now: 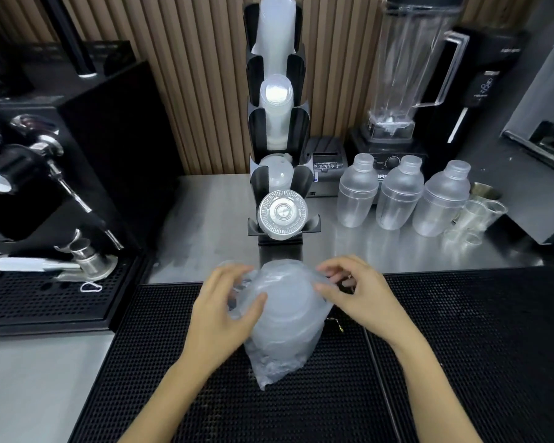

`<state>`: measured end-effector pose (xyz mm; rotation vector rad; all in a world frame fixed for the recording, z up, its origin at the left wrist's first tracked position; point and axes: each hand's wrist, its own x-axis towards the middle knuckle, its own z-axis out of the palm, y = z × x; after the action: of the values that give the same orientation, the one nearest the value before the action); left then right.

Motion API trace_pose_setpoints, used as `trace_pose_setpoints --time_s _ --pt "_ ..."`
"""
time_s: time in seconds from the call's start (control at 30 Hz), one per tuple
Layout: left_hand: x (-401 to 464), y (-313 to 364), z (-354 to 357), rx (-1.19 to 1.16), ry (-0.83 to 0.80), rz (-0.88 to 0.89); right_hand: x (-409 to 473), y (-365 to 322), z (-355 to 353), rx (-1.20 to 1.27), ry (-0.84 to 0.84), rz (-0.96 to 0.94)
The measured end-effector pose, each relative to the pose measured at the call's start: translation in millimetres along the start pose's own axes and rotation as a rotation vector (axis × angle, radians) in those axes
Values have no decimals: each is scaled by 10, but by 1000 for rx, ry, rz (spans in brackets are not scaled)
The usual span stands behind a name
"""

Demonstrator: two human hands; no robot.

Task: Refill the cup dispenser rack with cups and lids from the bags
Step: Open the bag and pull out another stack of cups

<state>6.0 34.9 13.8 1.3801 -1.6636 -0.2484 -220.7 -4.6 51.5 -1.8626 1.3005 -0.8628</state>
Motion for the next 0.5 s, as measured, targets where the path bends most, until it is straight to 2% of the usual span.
trace_pose_setpoints --time_s 0.07,0.13,0.2,0.27,0.33,0.5 --pt "177 50 73 -28 -89 -168 133 19 94 -13 -14 97" --pt "332 113 136 0 -128 -284 255 63 249 85 -11 221" --pt "472 105 202 48 -126 -351 364 105 388 156 114 258" --pt "559 32 277 -21 -124 -468 451 171 488 182 238 319" --pt "551 -146 397 -112 -153 -591 498 299 574 224 284 449" --pt "213 -534 561 -97 -298 -695 363 638 705 396 176 609"
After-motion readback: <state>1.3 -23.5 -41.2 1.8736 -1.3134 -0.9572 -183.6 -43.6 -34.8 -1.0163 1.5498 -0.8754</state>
